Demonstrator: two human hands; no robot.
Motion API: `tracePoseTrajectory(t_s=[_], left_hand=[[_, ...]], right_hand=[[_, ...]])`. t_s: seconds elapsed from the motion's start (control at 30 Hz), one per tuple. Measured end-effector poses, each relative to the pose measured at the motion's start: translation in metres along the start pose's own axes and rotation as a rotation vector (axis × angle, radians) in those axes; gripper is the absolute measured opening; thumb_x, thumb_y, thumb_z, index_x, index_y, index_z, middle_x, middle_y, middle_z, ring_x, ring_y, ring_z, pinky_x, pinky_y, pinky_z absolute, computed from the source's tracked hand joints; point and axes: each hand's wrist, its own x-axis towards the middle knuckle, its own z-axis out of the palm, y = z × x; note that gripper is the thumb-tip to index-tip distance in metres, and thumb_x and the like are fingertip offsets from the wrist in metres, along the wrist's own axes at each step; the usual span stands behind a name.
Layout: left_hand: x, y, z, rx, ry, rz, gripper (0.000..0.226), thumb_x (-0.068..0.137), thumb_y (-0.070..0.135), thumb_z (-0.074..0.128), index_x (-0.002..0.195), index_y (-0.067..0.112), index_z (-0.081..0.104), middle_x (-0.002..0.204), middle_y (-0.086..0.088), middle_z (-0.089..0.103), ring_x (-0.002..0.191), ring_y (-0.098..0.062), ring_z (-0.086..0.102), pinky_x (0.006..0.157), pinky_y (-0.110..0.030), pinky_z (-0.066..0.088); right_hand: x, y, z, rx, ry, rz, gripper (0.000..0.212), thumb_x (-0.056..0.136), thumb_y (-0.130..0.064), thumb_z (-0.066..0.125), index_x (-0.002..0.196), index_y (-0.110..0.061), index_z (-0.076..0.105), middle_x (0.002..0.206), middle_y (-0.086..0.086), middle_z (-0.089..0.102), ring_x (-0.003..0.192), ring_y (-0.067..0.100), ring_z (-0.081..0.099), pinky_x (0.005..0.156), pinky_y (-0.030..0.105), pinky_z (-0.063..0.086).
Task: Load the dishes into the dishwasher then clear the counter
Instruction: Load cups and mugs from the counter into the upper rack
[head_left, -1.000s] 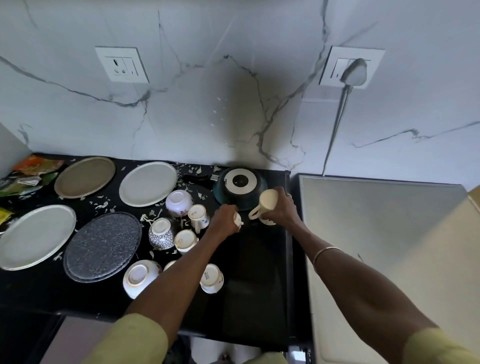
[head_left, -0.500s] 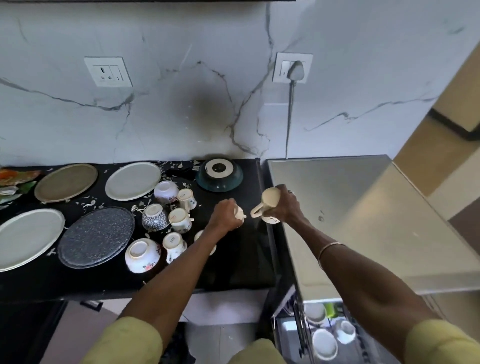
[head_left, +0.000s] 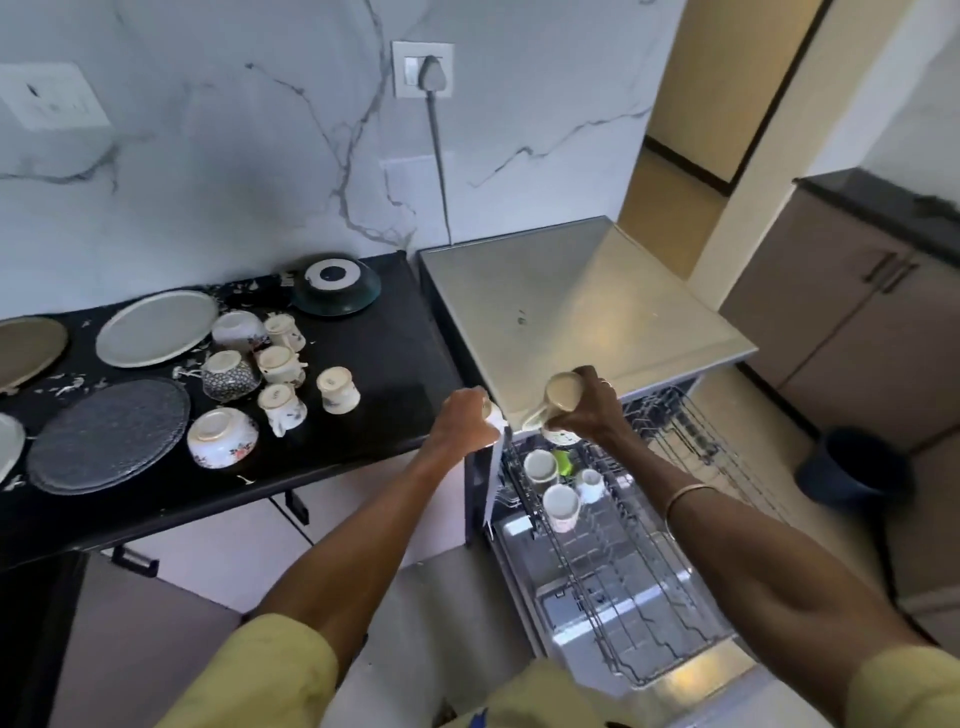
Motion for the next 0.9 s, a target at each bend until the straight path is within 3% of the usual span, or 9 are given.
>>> tracePoseTrajectory(t_s=[0.1, 0.2, 0.33, 0.43, 0.53, 0.67, 0.77, 0.9], left_hand=[[-0.008, 0.023, 0.019, 0.020, -0.041, 0.029, 0.039, 0.064, 0.019, 0.074, 0.102, 0.014, 0.067, 0.102, -0.008, 0.070, 0.097, -0.028, 0.066, 0.081, -0.029, 0.055], [-0.020, 0.048, 0.041, 0.014, -0.054, 0.017, 0.045, 0.065, 0.020, 0.073, 0.109, 0.017, 0.065, 0.109, -0.007, 0.067, 0.103, -0.027, 0.064, 0.085, -0.031, 0.052], [-0.035, 0.077, 0.071, 0.001, -0.067, 0.001, 0.052, 0.069, 0.015, 0.073, 0.119, 0.012, 0.061, 0.118, -0.008, 0.062, 0.108, -0.026, 0.060, 0.078, -0.026, 0.047], [-0.051, 0.096, 0.093, 0.007, -0.064, -0.024, 0.051, 0.067, 0.016, 0.074, 0.116, 0.013, 0.061, 0.113, -0.008, 0.061, 0.109, -0.026, 0.059, 0.082, -0.028, 0.050], [-0.067, 0.112, 0.116, -0.006, -0.052, -0.078, 0.037, 0.059, 0.020, 0.072, 0.094, 0.020, 0.058, 0.094, 0.000, 0.058, 0.096, -0.024, 0.063, 0.075, -0.034, 0.057], [-0.088, 0.119, 0.142, -0.058, 0.014, -0.132, 0.047, 0.062, 0.019, 0.073, 0.107, 0.013, 0.063, 0.100, -0.005, 0.064, 0.091, -0.025, 0.063, 0.074, -0.034, 0.057], [-0.098, 0.118, 0.155, -0.086, 0.023, -0.144, 0.032, 0.064, 0.017, 0.073, 0.095, 0.009, 0.065, 0.087, -0.005, 0.067, 0.078, -0.023, 0.065, 0.057, -0.024, 0.047], [-0.098, 0.110, 0.162, -0.158, 0.073, -0.175, 0.025, 0.067, 0.016, 0.075, 0.088, 0.011, 0.063, 0.082, -0.004, 0.065, 0.072, -0.018, 0.059, 0.051, -0.019, 0.035]], right_hand=[[-0.021, 0.021, -0.019, 0.025, 0.028, 0.029, 0.091, 0.047, -0.023, 0.095, 0.123, -0.007, 0.048, 0.109, 0.015, 0.066, 0.094, 0.029, 0.062, 0.077, 0.035, 0.053], [-0.040, 0.048, -0.037, 0.038, 0.029, 0.049, 0.085, 0.051, -0.022, 0.094, 0.122, -0.006, 0.050, 0.109, 0.013, 0.065, 0.093, 0.026, 0.062, 0.072, 0.026, 0.045], [-0.061, 0.086, -0.056, 0.049, 0.016, 0.031, 0.088, 0.051, -0.020, 0.094, 0.125, -0.007, 0.050, 0.112, 0.012, 0.065, 0.098, 0.024, 0.061, 0.073, 0.022, 0.040], [-0.076, 0.114, -0.068, 0.049, -0.033, 0.005, 0.092, 0.049, -0.023, 0.095, 0.127, -0.010, 0.048, 0.112, 0.010, 0.064, 0.095, 0.022, 0.060, 0.074, 0.026, 0.047], [-0.088, 0.145, -0.076, 0.022, -0.092, -0.019, 0.093, 0.047, -0.027, 0.095, 0.125, -0.017, 0.045, 0.112, 0.008, 0.063, 0.096, 0.024, 0.062, 0.077, 0.036, 0.057], [-0.099, 0.172, -0.075, -0.010, -0.161, -0.048, 0.096, 0.046, -0.028, 0.096, 0.124, -0.017, 0.043, 0.113, 0.011, 0.064, 0.098, 0.028, 0.063, 0.079, 0.044, 0.059], [-0.107, 0.181, -0.064, 0.004, -0.241, -0.071, 0.097, 0.047, -0.024, 0.095, 0.127, -0.014, 0.041, 0.115, 0.012, 0.063, 0.102, 0.029, 0.062, 0.083, 0.045, 0.057], [-0.102, 0.192, -0.036, 0.047, -0.296, -0.053, 0.096, 0.046, -0.028, 0.090, 0.128, -0.015, 0.041, 0.113, 0.011, 0.062, 0.100, 0.030, 0.061, 0.079, 0.046, 0.057]])
